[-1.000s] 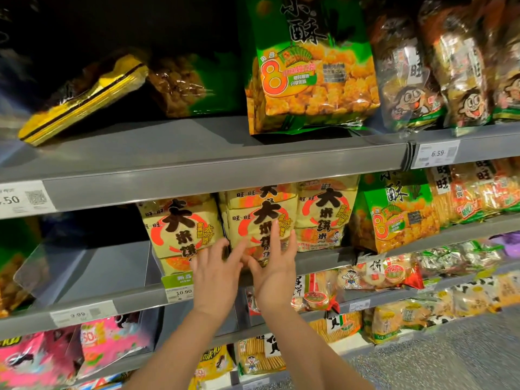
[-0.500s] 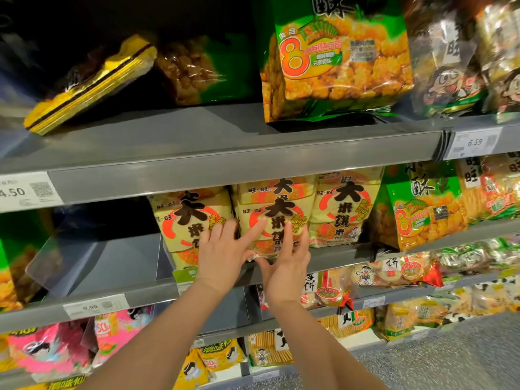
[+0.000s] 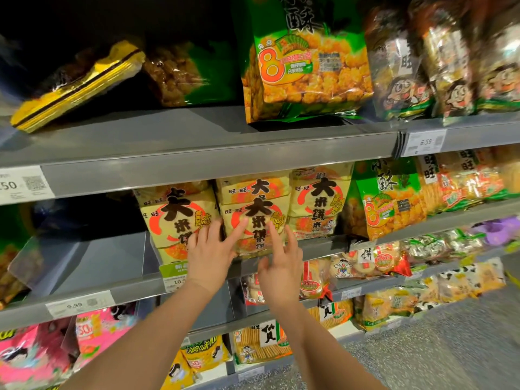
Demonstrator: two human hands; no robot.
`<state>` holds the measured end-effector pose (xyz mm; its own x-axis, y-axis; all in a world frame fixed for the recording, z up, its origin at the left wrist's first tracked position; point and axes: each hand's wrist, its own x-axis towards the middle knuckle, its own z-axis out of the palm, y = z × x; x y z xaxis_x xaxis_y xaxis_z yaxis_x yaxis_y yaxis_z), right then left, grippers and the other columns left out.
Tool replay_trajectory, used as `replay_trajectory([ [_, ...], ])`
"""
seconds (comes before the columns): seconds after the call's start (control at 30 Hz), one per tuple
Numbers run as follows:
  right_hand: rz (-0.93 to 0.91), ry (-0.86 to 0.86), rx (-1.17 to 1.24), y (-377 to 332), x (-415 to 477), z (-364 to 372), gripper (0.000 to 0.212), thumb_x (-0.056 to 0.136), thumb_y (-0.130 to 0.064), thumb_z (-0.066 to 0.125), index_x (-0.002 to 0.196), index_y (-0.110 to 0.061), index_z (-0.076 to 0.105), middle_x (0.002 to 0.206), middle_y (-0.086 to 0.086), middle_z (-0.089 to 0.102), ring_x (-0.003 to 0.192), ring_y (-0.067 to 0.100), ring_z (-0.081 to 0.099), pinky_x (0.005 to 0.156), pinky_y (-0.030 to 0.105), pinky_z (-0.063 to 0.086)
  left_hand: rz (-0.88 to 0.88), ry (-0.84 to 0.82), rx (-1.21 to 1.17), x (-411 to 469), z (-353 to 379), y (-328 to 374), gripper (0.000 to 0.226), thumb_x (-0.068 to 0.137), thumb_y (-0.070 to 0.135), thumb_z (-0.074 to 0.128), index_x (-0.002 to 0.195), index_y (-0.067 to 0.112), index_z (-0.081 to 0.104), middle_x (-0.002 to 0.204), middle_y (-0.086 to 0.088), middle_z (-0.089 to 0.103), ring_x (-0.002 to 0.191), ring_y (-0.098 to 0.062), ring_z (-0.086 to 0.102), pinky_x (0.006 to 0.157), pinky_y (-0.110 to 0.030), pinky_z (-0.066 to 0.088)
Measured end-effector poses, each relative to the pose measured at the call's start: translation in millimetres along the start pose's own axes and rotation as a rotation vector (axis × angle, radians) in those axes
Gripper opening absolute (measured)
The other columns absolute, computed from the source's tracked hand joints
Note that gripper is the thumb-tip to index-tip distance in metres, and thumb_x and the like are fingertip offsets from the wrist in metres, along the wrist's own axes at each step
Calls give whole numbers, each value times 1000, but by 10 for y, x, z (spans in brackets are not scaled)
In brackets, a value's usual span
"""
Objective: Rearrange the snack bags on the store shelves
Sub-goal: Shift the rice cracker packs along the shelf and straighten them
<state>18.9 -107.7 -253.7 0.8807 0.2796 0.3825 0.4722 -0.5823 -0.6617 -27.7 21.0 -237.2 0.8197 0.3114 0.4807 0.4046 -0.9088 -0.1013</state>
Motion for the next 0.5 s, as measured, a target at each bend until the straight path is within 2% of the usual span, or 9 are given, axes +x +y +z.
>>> replay_trajectory([
  [0.1, 35, -32, 34, -32, -11, -128, 72, 81, -9, 55, 142, -37, 29, 151, 7, 26, 126, 27, 36, 100, 41, 35, -4, -20, -31, -32, -72, -7, 109, 42, 40, 90, 135, 34, 33, 110, -20, 60, 86, -34, 63, 70, -43, 52],
  [0.2, 84, -130, 36, -81, -7, -250, 71, 86, -16, 52, 145, -36, 20, 154, 1, 16, 136, 22, 21, 109, 37, 24, -27, -40, -72, -100, -161, 8, 108, 47, 39, 88, 138, 34, 30, 119, -20, 56, 95, -37, 61, 74, -46, 52],
  [0.33, 84, -163, -10, -207, -22, -385, 69, 87, -21, 52, 146, -31, 19, 154, 4, 19, 137, 23, 24, 109, 38, 27, -63, -50, -107, -206, -313, 23, 106, 53, 40, 86, 141, 35, 26, 126, -18, 54, 103, -36, 59, 77, -46, 51],
  [0.5, 53, -161, 11, -390, -101, -589, 64, 89, -20, 53, 145, -31, 24, 151, 3, 26, 136, 22, 27, 109, 39, 29, -108, -40, -90, -259, -633, 46, 89, 62, 42, 80, 137, 33, 33, 120, -14, 58, 95, -33, 61, 74, -44, 51],
])
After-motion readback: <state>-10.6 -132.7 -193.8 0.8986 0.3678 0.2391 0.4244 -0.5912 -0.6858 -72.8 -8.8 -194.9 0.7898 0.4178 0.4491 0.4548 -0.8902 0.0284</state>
